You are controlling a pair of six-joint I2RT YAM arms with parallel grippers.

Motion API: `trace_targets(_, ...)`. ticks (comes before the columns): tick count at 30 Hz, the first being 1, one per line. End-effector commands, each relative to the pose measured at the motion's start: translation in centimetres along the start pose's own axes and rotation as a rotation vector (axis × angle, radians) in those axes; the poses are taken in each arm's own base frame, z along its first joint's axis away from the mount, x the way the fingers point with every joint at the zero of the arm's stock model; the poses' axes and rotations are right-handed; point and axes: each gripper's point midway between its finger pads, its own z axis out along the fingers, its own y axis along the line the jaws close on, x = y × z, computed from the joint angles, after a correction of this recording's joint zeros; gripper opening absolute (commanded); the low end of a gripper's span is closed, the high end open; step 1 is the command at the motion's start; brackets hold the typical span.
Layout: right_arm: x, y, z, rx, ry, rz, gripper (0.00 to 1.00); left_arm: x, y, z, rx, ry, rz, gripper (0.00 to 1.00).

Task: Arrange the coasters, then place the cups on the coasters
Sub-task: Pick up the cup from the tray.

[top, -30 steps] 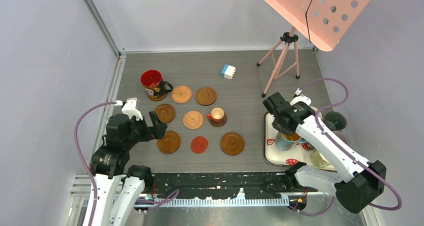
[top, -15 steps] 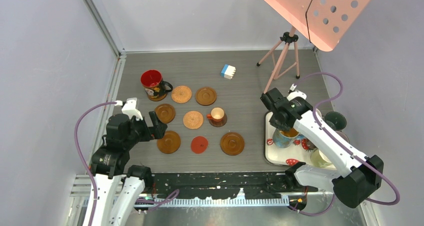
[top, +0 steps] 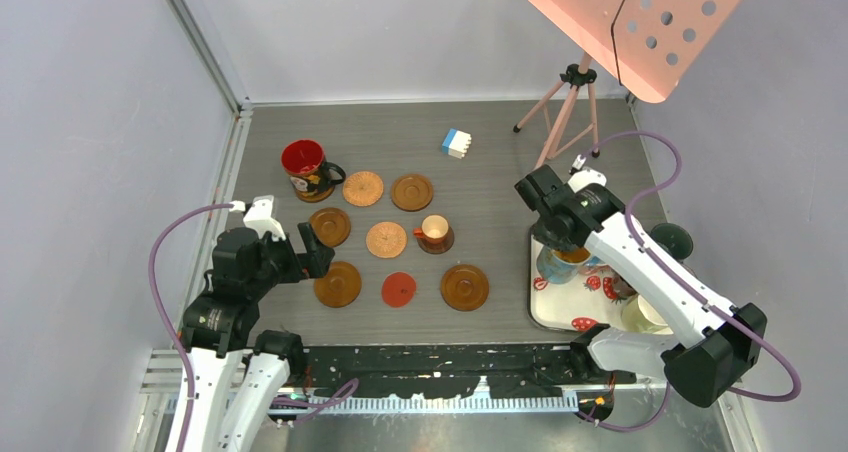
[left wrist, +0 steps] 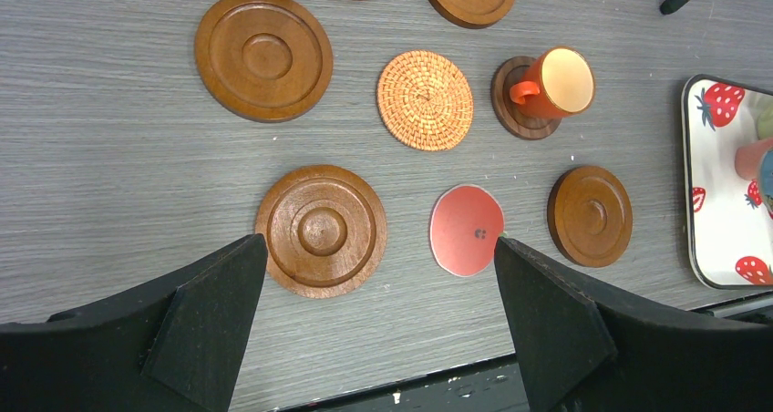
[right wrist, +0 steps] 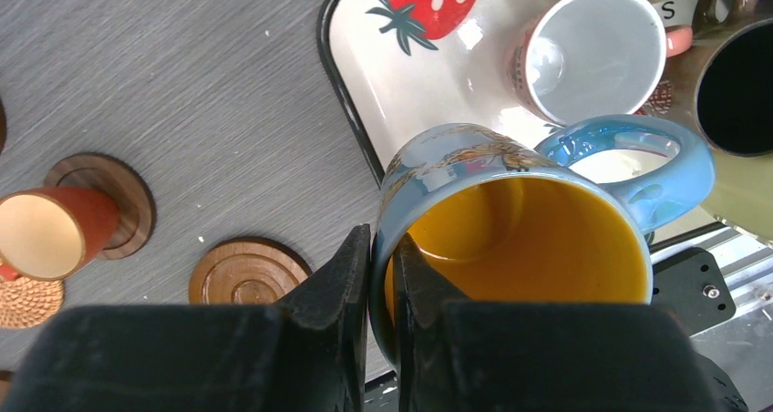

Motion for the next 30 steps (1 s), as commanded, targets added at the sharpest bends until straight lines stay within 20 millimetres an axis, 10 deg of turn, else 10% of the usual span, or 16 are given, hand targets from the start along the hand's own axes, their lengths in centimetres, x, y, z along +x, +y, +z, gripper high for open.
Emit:
trace_targets(1, -2.4, 0.4, -1.6, -0.025, -0.085, 0.018, 0.05, -0.5, -0.3, 0.1, 0.011, -0.015, -0.002, 0.99)
trace_targets(30, -3.6, 9.7, -7.0, -0.44, -0.166, -0.202, 0.05, -0.6, -0.2, -0.1, 0.007, -0.03, -0.002, 1.0)
